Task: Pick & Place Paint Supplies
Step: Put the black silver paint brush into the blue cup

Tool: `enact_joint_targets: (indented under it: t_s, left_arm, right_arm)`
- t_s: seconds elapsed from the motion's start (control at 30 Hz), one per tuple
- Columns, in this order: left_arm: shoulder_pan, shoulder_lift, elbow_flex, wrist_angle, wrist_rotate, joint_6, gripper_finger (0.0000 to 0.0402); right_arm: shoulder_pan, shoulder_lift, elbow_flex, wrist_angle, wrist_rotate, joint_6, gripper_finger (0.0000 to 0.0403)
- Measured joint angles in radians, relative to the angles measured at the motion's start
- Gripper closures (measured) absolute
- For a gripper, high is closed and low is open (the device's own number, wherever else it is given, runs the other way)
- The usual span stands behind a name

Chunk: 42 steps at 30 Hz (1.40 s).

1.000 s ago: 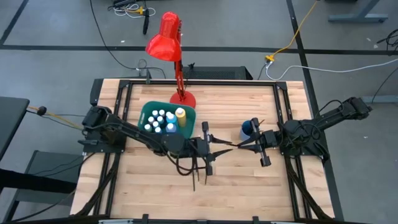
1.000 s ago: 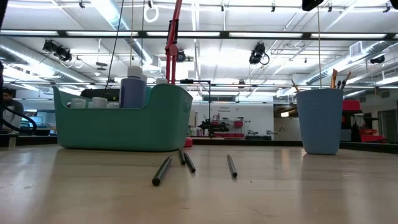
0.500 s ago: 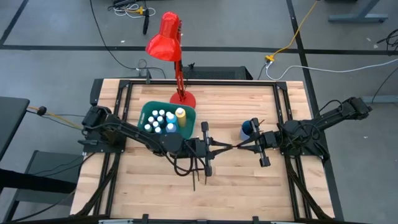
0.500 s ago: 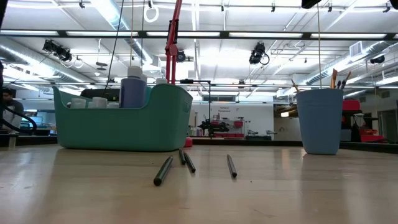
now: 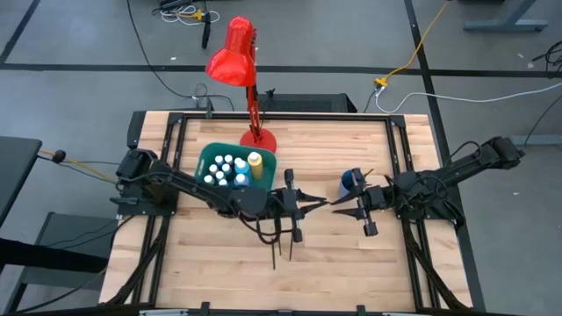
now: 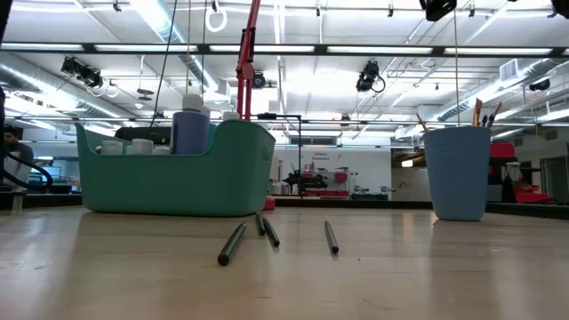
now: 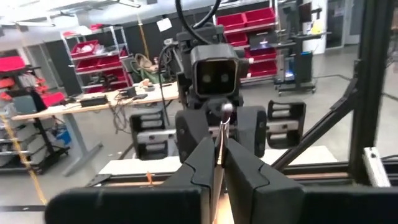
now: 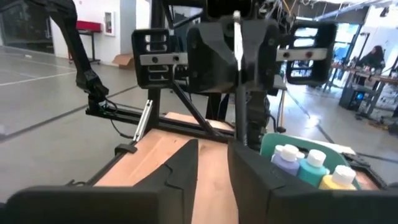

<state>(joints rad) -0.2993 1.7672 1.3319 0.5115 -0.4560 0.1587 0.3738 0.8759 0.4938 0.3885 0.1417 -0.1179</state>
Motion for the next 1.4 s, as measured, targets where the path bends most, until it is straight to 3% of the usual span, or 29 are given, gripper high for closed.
enact_joint_targets:
  t_s: [0.23,0.5,0.67,0.77,0.93,1.13,1.4]
  left_arm:
    - [0.007,0.000,0.000,-0.031,0.022,-0.044,0.0371]
    - [0.001,-0.001,0.001,-0.105,0.007,-0.069,0.0371]
    - [-0.018,-0.002,0.003,-0.190,-0.054,-0.129,0.0372]
    - [-0.031,-0.003,0.001,-0.232,-0.071,-0.147,0.0374]
    - [-0.051,0.001,0.000,-0.214,-0.076,-0.140,0.0368]
    - [-0.039,0.000,0.000,-0.206,-0.103,-0.138,0.0374]
    - [-0.016,0.000,0.000,-0.153,-0.054,-0.124,0.0369]
  right_arm:
    - [-0.019,0.139,0.000,0.167,-0.008,0.007,0.0290]
    - [-0.044,0.168,0.000,0.208,-0.022,0.053,0.0231]
    - [-0.045,0.161,0.000,0.209,-0.148,0.035,0.0208]
    - [-0.037,0.136,0.002,0.235,-0.145,0.052,0.0208]
    - [-0.047,0.135,0.001,0.146,0.018,0.013,0.0222]
    - [-0.070,0.171,0.003,0.154,-0.097,0.123,0.0229]
    - [-0.106,0.228,0.002,0.206,-0.074,0.124,0.0229]
